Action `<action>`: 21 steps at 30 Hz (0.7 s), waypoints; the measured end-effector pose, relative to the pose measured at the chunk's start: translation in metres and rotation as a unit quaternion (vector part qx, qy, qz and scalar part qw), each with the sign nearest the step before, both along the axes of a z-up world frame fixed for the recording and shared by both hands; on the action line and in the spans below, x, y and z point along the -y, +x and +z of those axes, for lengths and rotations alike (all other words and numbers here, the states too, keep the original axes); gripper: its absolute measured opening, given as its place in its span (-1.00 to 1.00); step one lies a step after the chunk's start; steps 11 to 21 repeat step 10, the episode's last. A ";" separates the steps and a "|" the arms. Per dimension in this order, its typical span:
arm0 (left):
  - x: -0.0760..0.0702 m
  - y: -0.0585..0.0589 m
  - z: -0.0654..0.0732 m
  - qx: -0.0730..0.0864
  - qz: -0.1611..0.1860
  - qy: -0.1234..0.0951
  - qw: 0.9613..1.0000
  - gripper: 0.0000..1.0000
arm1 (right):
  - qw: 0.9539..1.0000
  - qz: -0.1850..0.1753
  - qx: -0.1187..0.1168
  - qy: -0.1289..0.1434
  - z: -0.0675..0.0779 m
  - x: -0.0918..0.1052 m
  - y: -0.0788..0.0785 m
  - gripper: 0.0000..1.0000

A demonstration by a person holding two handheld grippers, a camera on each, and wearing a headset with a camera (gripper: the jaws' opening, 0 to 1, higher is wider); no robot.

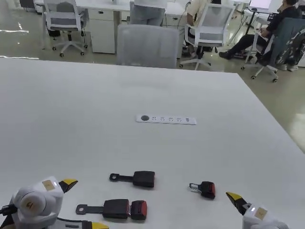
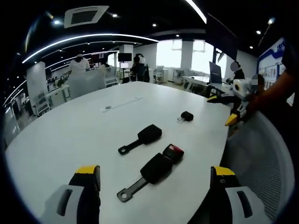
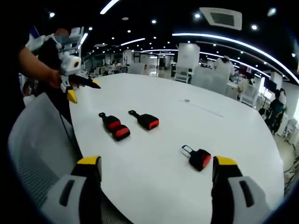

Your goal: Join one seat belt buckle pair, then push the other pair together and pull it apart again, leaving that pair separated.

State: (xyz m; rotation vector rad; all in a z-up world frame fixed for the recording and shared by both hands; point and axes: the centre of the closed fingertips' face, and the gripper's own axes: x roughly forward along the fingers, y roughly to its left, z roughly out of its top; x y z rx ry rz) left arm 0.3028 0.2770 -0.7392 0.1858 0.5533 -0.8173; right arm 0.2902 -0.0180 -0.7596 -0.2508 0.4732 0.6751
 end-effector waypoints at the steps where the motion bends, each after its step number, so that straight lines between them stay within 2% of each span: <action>1: -0.001 -0.002 0.000 0.000 0.001 -0.003 1.000 1.00 | 1.000 -0.003 -0.005 0.002 -0.001 0.000 -0.001 1.00; 6: -0.002 -0.009 -0.005 -0.004 -0.004 -0.004 1.000 1.00 | 1.000 -0.014 -0.001 0.000 0.001 0.002 -0.003 1.00; 21: -0.001 -0.008 -0.002 -0.002 -0.005 -0.009 1.000 1.00 | 1.000 -0.013 0.003 -0.002 0.005 0.001 -0.002 1.00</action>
